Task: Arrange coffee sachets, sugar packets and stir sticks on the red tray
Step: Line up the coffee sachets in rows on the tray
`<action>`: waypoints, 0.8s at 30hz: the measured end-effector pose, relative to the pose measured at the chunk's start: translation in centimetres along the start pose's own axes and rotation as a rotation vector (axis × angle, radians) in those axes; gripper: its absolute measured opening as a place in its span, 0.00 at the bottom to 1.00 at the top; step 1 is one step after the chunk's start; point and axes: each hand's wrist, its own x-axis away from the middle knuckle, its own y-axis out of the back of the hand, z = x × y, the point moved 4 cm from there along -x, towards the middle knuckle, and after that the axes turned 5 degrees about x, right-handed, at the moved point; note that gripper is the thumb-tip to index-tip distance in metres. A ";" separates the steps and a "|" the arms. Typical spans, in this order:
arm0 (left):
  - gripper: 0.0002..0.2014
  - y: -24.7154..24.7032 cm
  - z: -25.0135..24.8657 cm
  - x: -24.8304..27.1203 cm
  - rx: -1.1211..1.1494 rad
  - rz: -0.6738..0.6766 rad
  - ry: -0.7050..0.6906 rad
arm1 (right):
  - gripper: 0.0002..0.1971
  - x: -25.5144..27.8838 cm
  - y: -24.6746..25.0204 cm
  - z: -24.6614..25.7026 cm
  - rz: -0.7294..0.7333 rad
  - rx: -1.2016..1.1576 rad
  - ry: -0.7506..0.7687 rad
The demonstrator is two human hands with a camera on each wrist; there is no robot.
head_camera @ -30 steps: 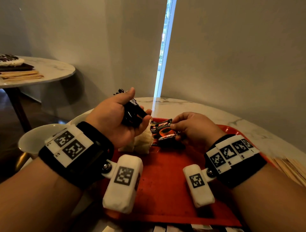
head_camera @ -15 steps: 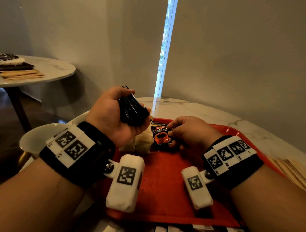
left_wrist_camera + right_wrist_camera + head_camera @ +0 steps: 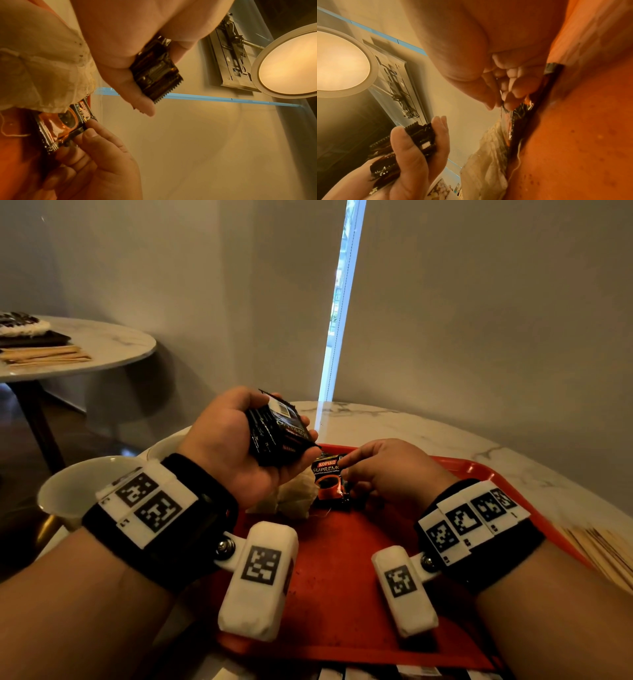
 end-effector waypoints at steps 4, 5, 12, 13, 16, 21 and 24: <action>0.16 -0.1 0.0 0.1 -0.012 0.008 0.000 | 0.10 -0.2 0.0 0.0 0.002 0.031 -0.003; 0.17 -0.1 0.0 0.0 -0.012 0.011 0.005 | 0.11 -0.2 -0.1 0.0 0.004 0.038 -0.003; 0.17 -0.1 0.1 0.0 0.006 0.042 0.024 | 0.12 0.0 -0.1 0.1 -0.005 -0.007 0.001; 0.16 -0.2 0.0 0.0 0.013 0.048 0.025 | 0.11 0.1 -0.1 0.1 -0.007 -0.031 0.001; 0.20 -0.1 0.1 0.0 0.026 0.027 0.009 | 0.10 0.1 0.0 0.2 -0.009 -0.096 -0.001; 0.16 -0.1 0.2 -0.1 -0.005 0.032 -0.002 | 0.08 0.1 0.6 0.3 -0.050 -0.195 0.018; 0.14 -0.4 0.4 0.0 -0.023 0.061 0.010 | 0.08 0.3 1.5 0.9 -0.077 -0.127 0.107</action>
